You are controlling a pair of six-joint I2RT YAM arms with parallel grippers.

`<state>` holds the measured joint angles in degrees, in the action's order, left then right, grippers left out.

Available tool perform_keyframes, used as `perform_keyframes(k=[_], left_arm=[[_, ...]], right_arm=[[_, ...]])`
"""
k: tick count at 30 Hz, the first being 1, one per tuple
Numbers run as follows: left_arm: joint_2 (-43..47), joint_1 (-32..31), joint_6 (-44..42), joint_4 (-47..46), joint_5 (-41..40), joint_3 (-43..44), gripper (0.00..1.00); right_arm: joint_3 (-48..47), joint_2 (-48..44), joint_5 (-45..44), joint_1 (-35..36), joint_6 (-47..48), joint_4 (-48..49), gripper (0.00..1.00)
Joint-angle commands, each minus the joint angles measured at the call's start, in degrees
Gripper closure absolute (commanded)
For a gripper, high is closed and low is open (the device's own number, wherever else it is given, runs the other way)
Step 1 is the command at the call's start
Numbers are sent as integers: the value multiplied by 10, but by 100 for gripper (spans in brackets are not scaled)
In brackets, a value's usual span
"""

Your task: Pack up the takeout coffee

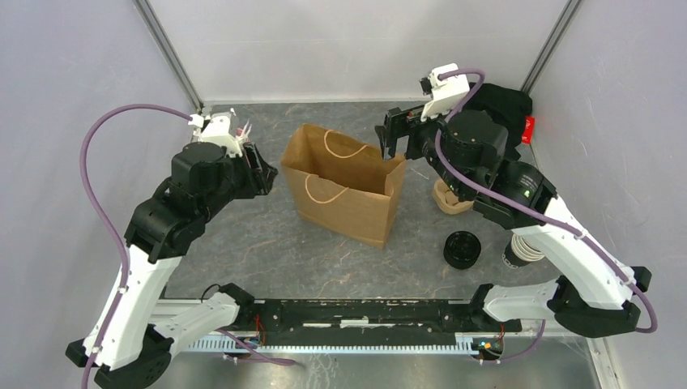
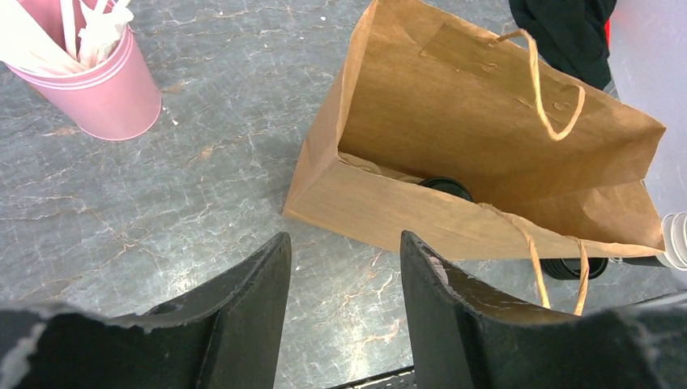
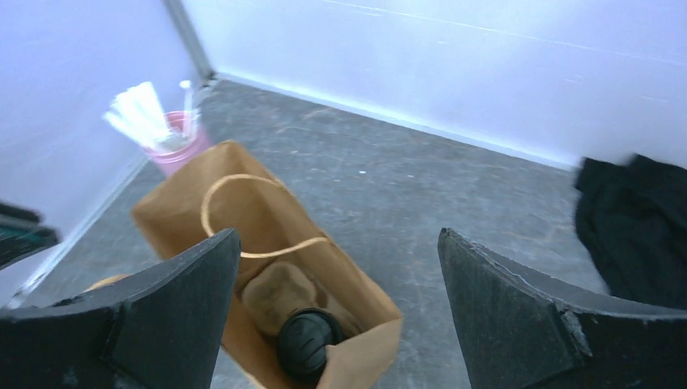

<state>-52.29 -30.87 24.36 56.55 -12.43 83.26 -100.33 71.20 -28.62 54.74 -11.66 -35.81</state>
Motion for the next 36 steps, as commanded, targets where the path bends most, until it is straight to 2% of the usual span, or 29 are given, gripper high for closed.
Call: perform_keyframes(k=[1,4,6,9,14,18,21,30,36], left_arm=[[-18,-1,-11,-11,-21,46,41],[-18,-1,-12,-13,-17,44,40],[-9,-1,-14,-19,-18,28,40],[-12,-1,-4,-2,-27,50,39],[-26,-1,-10,-11,-19,65,30],[-52,-1,-7,0,-48,93,20],[-76,-1,1,5,-84,129,14],[-227,20,2,44,-168,271,5],[-361,94,-22,26,-179,356,4]], right_arm=[[38,-12,-157,2,20,31,2],[50,-18,-199,2,40,32,2],[42,-15,-225,2,30,6,2],[5,0,-236,1,19,-44,2],[-88,36,-197,0,3,-126,2],[-53,11,-112,0,23,-81,2],[-20,-9,-85,0,29,-38,2],[7,-29,12,0,53,-38,2],[90,-123,40,0,52,-61,2]])
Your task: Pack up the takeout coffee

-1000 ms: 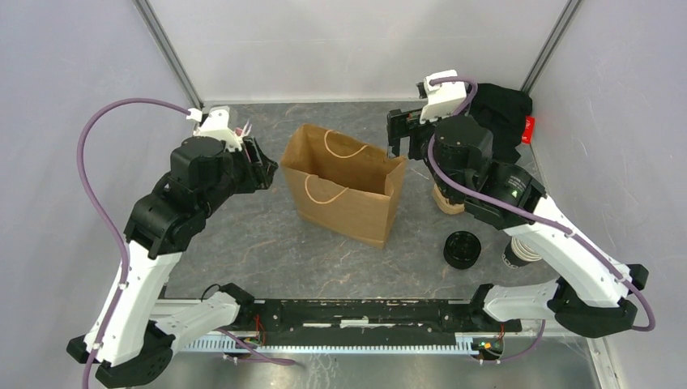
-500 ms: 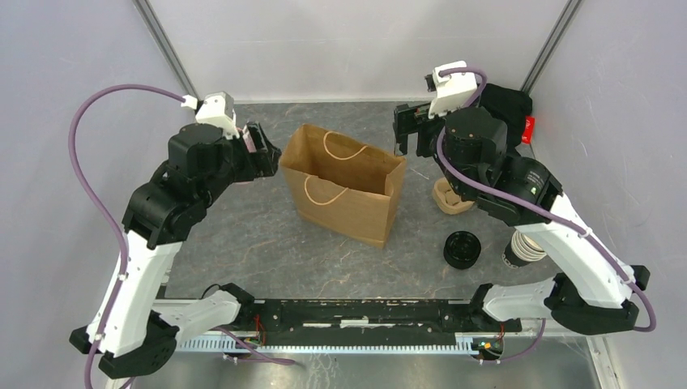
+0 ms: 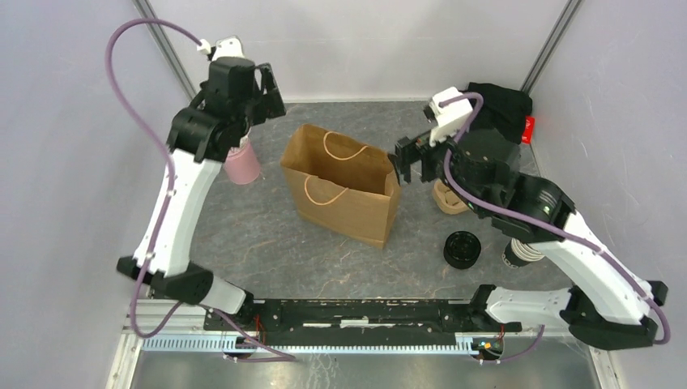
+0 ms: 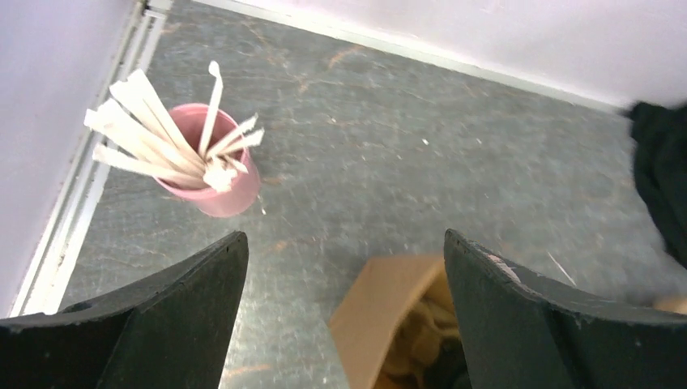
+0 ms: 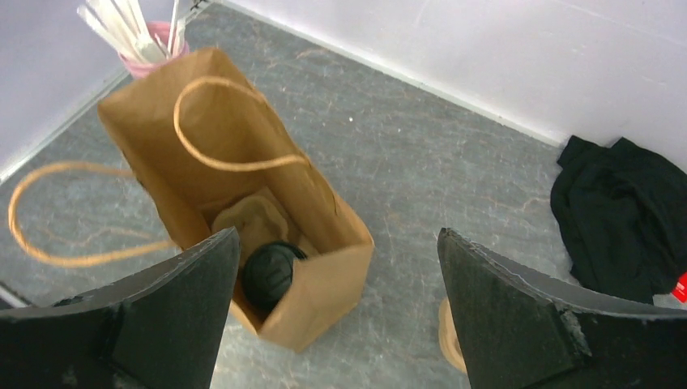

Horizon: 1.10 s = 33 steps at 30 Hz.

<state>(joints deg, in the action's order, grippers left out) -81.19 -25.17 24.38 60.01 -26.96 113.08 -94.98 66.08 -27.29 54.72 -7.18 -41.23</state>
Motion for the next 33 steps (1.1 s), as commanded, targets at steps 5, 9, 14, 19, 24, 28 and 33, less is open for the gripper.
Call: perform_keyframes(k=[5,9,14,19,24,28,33], left_arm=[[-167,93,-55,-59,-49,81,4],[-239,141,-54,-61,-36,114,6],[-295,163,-57,-81,-39,121,9],[-338,183,-44,-85,-30,120,16],[-364,198,-48,-112,-30,101,23],[-373,205,-55,-123,-30,101,31],[-387,211,-62,-128,-37,96,36]], right_arm=[[76,-152,17,1,28,-43,2],[120,-209,4,0,52,-39,2],[126,-238,-10,1,53,-63,2],[106,-236,5,0,64,-117,2],[97,-235,-5,0,58,-127,2],[86,-227,0,0,48,-138,2],[76,-215,4,0,48,-145,2]])
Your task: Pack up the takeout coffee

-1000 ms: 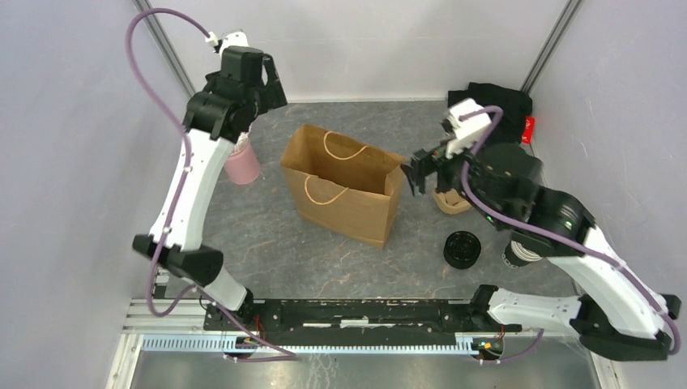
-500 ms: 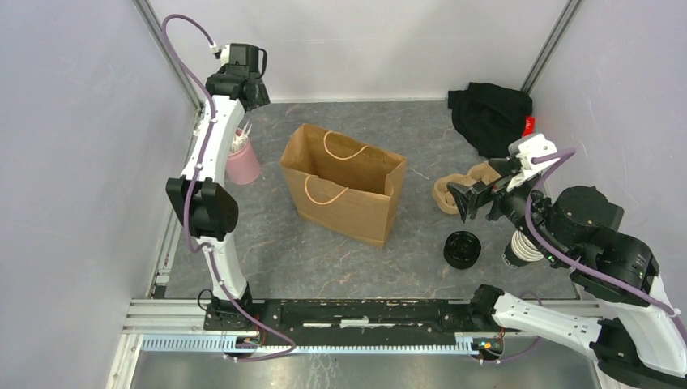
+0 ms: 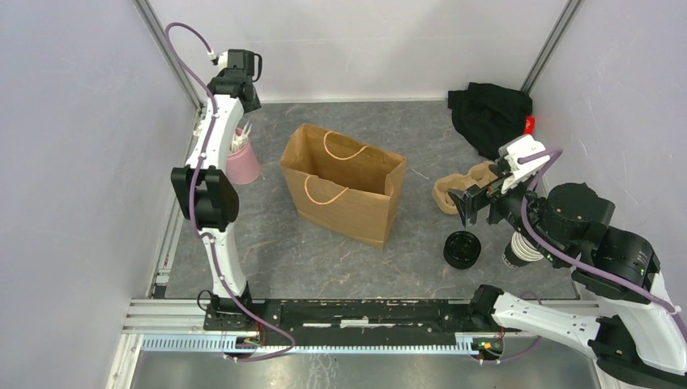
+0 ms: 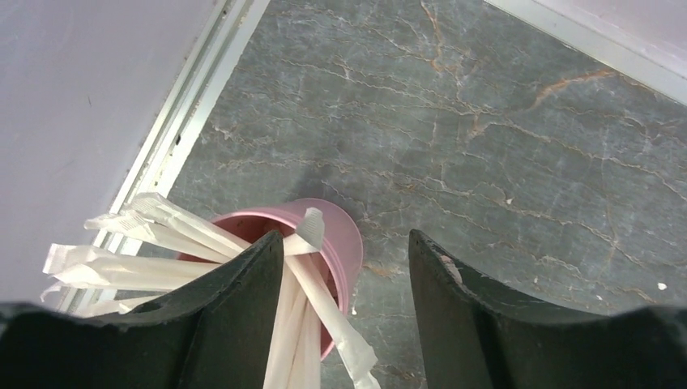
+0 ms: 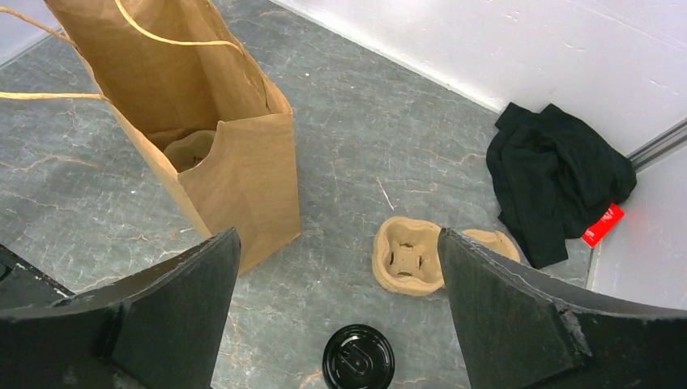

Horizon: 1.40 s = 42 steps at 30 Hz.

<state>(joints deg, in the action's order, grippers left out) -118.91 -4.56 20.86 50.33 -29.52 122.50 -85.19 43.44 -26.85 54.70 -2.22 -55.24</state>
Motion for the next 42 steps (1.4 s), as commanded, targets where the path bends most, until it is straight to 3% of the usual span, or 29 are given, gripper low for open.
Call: perform_keyframes(k=[1,12,17,25,34,42], left_arm=[[-12,5,-30,-32,-11,2,37],[-8,6,-55,-45,-21,-15,60],[0,6,-71,-31,-22,2,80],[81,5,-79,-21,-3,-6,88],[157,5,-78,37,20,117,91],[318,5,-38,19,124,92,93]], right_arm=[[-23,14,-2,1,-1,-4,2],[-15,24,8,1,-15,5,2],[-9,17,7,1,-34,11,2],[-21,16,11,0,-46,24,2],[-35,5,33,1,-64,52,2],[6,-32,22,1,-77,82,2]])
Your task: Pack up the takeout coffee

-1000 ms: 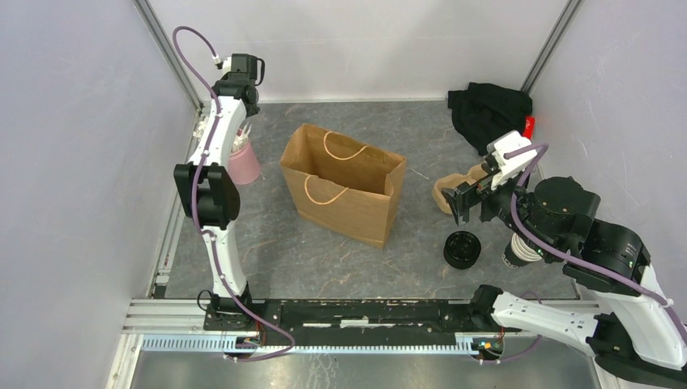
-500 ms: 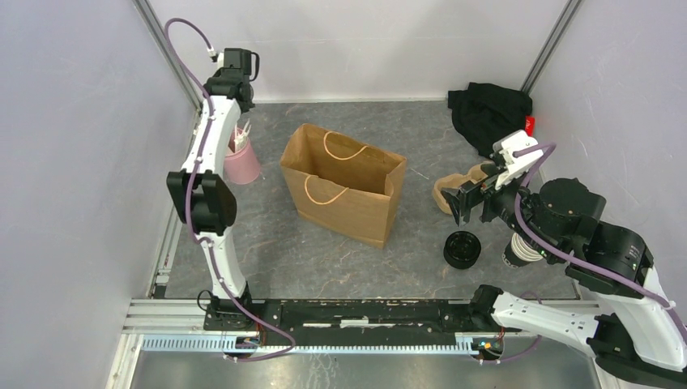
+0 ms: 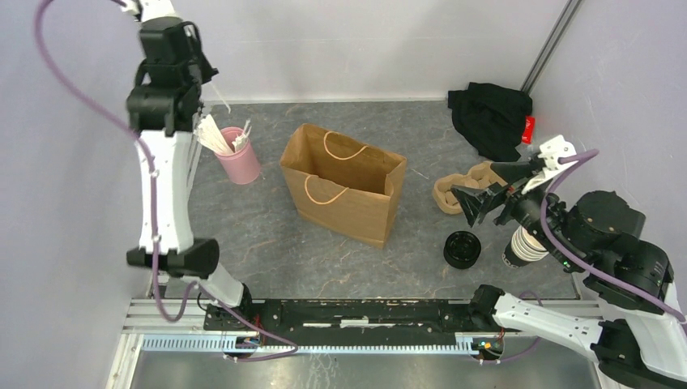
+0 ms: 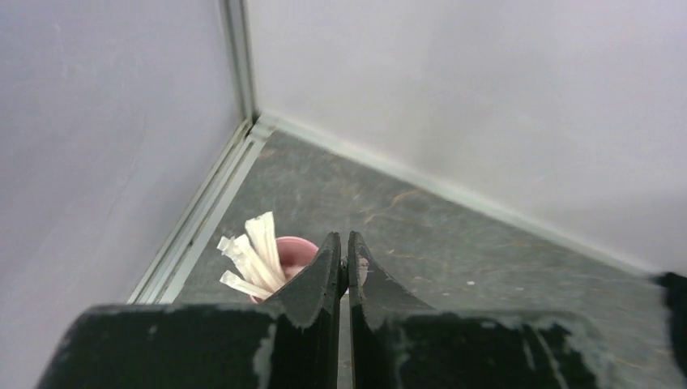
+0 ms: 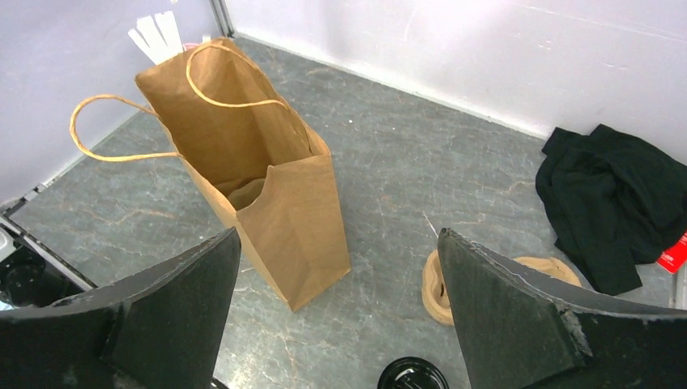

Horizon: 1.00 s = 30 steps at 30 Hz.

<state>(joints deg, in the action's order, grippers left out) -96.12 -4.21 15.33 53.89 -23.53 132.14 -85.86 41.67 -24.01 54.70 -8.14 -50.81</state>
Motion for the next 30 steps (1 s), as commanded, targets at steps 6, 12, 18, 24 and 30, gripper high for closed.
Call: perform_keyframes(k=[6,12,18,24,30], left_arm=[[217,1,47,-100,251,-62,95],[264,1,65,-136,424,-118,97],[281,1,74,-132,515,-210,98],[281,1,59,-88,511,-252,98],[288,1,91,-112,483,-343,96]], right_arm=[[9,-12,-4,1,-10,40,2],[13,-13,6,1,-17,40,2],[21,-22,4,1,-23,37,2],[31,-37,-7,1,-28,24,2],[36,-38,-30,1,-34,15,2]])
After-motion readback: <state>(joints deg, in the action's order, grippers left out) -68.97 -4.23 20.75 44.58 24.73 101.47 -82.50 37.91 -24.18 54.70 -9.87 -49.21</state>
